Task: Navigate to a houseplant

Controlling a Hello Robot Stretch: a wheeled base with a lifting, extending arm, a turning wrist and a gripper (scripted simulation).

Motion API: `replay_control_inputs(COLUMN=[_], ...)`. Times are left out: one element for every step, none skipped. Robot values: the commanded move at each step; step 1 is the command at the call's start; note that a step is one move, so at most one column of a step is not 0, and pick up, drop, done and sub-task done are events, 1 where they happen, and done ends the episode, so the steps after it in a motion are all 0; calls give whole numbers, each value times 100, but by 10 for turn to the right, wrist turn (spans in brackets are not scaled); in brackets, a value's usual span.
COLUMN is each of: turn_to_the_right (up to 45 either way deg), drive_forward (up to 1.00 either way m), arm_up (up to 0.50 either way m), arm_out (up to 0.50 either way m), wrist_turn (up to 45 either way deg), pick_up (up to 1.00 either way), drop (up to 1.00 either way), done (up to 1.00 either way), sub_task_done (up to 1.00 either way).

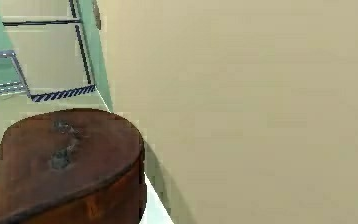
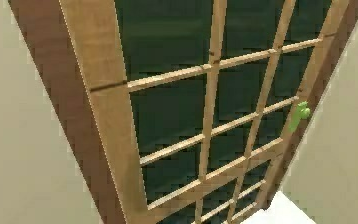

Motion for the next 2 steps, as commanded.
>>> replay_control_inputs(turn_to_the_right=[-450,-450], drive_forward=[0,0], arm_up=[0,0], arm_out=[0,0], wrist_turn=[0,0], pick_up=[0,0], drop=[0,0], done=[0,0], sub_task_done=[0,0])
